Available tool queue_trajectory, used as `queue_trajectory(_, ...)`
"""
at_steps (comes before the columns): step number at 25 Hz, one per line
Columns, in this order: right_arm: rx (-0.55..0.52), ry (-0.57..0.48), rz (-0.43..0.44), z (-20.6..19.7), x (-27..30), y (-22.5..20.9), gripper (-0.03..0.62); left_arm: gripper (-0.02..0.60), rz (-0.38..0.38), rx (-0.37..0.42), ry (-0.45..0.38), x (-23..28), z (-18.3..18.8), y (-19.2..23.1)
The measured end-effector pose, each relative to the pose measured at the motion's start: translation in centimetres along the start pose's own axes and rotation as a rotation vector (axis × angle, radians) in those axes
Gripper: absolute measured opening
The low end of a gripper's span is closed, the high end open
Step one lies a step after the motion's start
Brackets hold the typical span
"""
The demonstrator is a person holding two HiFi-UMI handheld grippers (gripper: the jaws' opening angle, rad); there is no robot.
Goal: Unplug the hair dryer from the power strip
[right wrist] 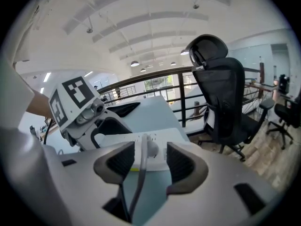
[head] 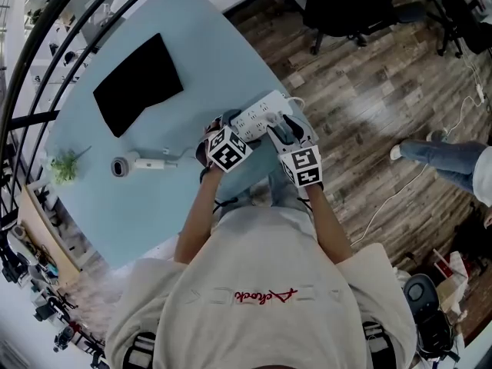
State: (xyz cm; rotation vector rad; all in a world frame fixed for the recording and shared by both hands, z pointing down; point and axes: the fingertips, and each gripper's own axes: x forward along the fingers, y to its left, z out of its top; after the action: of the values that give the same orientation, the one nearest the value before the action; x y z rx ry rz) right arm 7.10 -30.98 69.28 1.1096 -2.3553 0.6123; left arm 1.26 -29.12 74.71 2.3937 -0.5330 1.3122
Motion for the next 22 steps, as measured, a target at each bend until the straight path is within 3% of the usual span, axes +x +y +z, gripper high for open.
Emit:
queue_trajectory(8,-0.037,0.044,0.003,-0.7,1.6,0.1,0.216,0.433,0.000,0.002,0.001,0.2,0.0,-0.2)
queue_trajectory(17,-0.172,0.102,-0.074,-1.0,2.3,-0.1,0.175,0.436,-0.018,-0.011,-0.002,0.4,-0.1,-0.2)
queue_trajectory(22,-0.144,0.088,-0.079,-1.1,2.3,0.0,0.151,0.437,-0.022,-0.029,-0.018,0.5,-0.1,-0.3)
